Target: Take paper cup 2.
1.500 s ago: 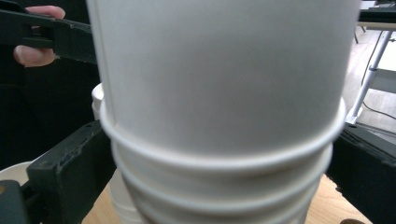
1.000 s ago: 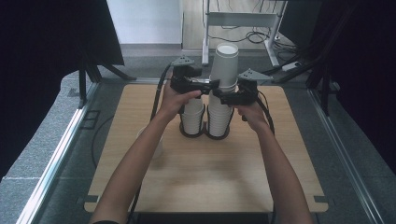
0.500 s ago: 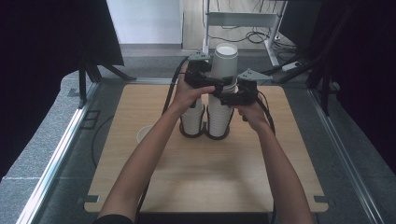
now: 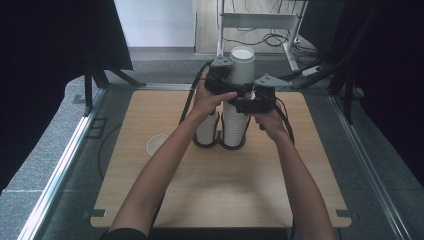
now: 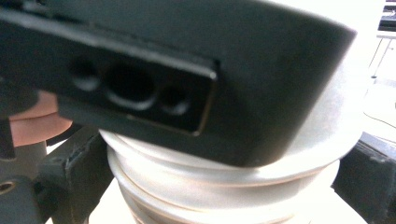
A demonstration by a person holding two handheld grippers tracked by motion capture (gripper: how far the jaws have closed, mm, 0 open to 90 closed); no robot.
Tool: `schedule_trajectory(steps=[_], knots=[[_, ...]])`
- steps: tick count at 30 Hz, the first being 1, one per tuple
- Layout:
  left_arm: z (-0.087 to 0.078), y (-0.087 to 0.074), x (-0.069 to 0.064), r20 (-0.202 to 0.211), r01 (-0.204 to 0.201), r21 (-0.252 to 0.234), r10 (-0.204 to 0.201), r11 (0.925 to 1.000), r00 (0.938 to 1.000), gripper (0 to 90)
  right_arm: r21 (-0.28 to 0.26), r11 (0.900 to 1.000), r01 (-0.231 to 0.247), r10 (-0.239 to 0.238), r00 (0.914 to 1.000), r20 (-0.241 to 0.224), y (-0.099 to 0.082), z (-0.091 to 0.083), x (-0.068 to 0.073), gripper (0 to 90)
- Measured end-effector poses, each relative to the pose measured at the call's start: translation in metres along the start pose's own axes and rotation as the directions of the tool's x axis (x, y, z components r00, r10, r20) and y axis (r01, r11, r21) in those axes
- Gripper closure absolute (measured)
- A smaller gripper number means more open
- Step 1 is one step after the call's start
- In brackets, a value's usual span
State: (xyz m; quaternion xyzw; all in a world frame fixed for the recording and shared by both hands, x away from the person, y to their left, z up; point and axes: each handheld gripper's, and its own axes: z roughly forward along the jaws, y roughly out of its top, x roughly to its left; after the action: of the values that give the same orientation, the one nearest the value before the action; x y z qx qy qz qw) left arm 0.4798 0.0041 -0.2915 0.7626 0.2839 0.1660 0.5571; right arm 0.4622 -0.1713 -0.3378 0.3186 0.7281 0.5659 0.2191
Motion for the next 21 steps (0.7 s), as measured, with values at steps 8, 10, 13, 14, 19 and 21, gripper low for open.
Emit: schedule_trajectory(steps=[8,10,13,14,19,21], knots=[[-0.005,0.008,0.000,0.018,0.036,-0.058,-0.035,0.9977,0.9992,11.2,-0.002,1.0000,0.000,0.000,1.0000,0.000,0.000,0.000,0.000,3.6],[-0.008,0.012,0.001,0.022,0.039,-0.071,-0.038,0.9967,0.9990,11.3,-0.003,1.0000,0.000,0.000,1.0000,0.000,0.000,0.000,0.000,3.6],[-0.011,0.017,0.001,0.026,0.050,-0.101,-0.048,0.9936,0.9985,11.5,-0.004,1.0000,0.001,-0.001,1.0000,0.000,0.000,0.000,0.000,3.6],[-0.013,0.021,0.002,0.034,0.055,-0.110,-0.052,0.9924,0.9981,11.5,-0.005,1.0000,0.006,-0.006,1.0000,0.001,0.000,0.000,-0.001,3.6],[-0.022,0.034,0.003,0.032,0.042,-0.148,-0.037,0.9881,0.9988,11.6,-0.007,1.0000,0.003,-0.003,1.0000,0.002,0.000,0.001,-0.002,3.6],[-0.025,0.039,0.004,0.032,0.041,-0.164,-0.036,0.9857,0.9988,11.6,-0.006,1.0000,0.002,-0.002,1.0000,-0.001,0.000,0.001,-0.002,3.6]])
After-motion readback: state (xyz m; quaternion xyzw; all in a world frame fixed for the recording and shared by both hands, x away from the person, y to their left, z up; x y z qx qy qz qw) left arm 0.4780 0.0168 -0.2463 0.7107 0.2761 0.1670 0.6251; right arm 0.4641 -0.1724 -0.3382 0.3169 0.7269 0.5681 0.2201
